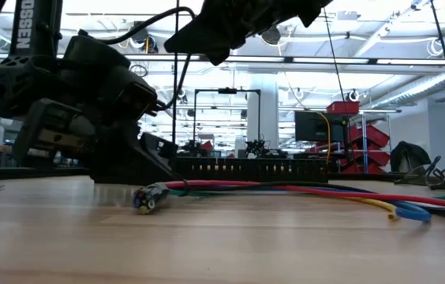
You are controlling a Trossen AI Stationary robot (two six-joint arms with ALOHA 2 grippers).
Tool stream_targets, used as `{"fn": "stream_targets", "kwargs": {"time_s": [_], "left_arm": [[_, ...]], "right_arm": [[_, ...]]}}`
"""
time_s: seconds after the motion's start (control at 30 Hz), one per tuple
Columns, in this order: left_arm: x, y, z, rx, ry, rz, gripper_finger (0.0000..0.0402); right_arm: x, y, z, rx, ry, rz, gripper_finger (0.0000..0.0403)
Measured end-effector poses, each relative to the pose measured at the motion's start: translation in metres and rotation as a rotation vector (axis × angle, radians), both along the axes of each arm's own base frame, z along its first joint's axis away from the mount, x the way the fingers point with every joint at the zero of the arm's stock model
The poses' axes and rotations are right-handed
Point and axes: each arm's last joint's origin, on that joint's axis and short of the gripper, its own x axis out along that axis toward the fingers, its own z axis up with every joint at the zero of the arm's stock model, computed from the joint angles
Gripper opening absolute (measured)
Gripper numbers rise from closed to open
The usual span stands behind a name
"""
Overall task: Ziptie cables
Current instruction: Wrap the cable wire using a zip tie
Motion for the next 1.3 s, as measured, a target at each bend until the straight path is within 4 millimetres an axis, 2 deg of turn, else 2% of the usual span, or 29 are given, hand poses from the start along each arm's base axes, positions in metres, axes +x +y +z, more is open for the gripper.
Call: {"fn": "stream_targets", "kwargs": {"time_s": [0.43, 0.57, 0.7, 0.8, 0.87, 1.0, 1.13, 1.2, 1.3], "left_arm": [[-0.003, -0.001, -0.003, -0.011, 0.035, -0.04, 0.0], [-0.004, -0.001, -0.003, -0.013, 0.04, -0.031, 0.0002], [-0.011, 0.0, 0.0, -0.056, 0.054, -0.087, 0.0028], [-0.019, 0.005, 0.004, -0.079, 0.072, -0.07, 0.0054], [-0.025, 0.01, 0.008, -0.084, 0.068, -0.052, 0.0069], [-0.034, 0.02, 0.024, -0.1, 0.01, -0.01, 0.009], [-0.044, 0.03, 0.041, -0.168, -0.024, 0.119, 0.0096], [-0.049, 0.032, 0.049, -0.2, -0.045, 0.189, 0.0096], [-0.053, 0.033, 0.062, -0.244, -0.098, 0.27, 0.0096]], "right_arm": [[0.002, 0.003, 0.003, -0.069, -0.047, -0.064, 0.0], [-0.001, 0.003, -0.001, -0.113, 0.004, -0.075, 0.0005], [-0.014, -0.001, -0.011, -0.173, 0.212, -0.148, 0.0039], [-0.027, -0.004, -0.028, -0.245, 0.404, -0.236, 0.0083], [-0.034, 0.001, -0.032, -0.262, 0.481, -0.267, 0.0114], [-0.043, 0.02, -0.046, -0.189, 0.545, -0.188, 0.0168], [-0.05, 0.048, -0.055, -0.172, 0.542, -0.104, 0.02], [-0.056, 0.056, -0.055, -0.259, 0.547, -0.194, 0.0208], [-0.072, 0.059, -0.045, -0.55, 0.482, -0.51, 0.0209]]}}
